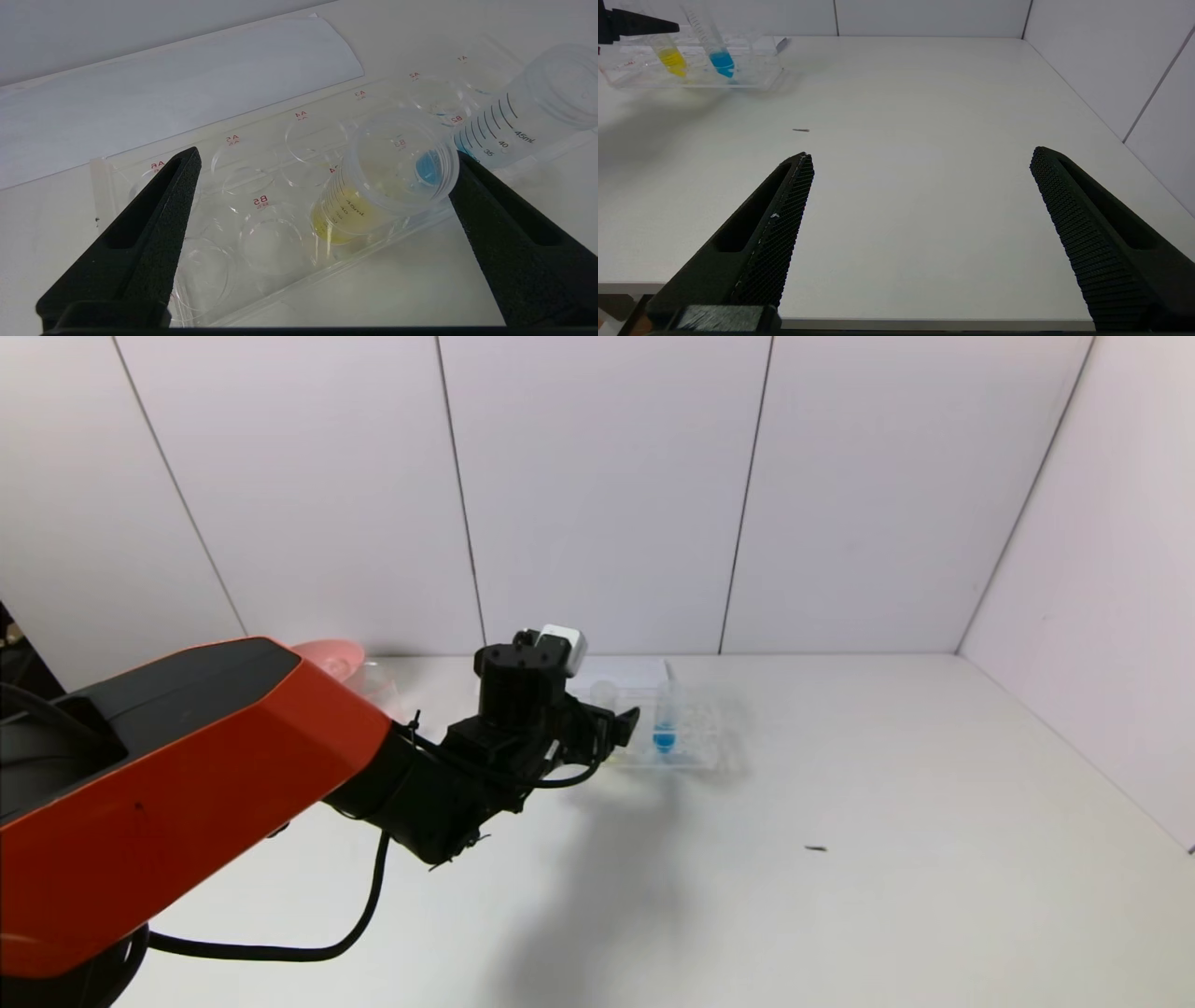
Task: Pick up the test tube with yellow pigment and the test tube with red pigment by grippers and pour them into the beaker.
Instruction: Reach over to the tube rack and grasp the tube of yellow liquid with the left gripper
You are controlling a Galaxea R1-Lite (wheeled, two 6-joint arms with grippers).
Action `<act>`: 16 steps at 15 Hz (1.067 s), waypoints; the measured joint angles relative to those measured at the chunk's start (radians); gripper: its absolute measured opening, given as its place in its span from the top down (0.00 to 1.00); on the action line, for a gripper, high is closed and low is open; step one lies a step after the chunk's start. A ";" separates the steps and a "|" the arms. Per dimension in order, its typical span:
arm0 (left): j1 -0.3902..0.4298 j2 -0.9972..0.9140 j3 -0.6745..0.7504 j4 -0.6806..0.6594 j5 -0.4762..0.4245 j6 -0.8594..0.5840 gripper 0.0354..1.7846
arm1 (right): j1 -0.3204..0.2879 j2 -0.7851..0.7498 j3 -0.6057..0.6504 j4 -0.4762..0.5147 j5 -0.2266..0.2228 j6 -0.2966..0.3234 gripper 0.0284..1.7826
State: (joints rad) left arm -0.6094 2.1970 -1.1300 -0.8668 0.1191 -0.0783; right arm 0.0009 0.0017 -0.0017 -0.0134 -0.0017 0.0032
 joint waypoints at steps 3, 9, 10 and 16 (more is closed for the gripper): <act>0.000 0.001 -0.001 0.000 0.000 0.001 0.03 | 0.000 0.000 0.000 0.000 0.000 0.000 0.05; 0.003 0.001 -0.003 0.002 -0.006 0.004 0.43 | 0.000 0.000 0.000 0.000 0.000 0.000 0.05; 0.001 0.001 -0.003 0.002 -0.009 0.004 0.54 | 0.000 0.000 0.000 0.000 0.000 0.000 0.05; 0.003 0.000 -0.002 0.003 -0.010 0.005 0.77 | 0.000 0.000 0.000 0.000 0.000 0.000 0.05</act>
State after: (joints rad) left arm -0.6062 2.1974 -1.1323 -0.8640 0.1087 -0.0734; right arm 0.0009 0.0017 -0.0017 -0.0134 -0.0017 0.0032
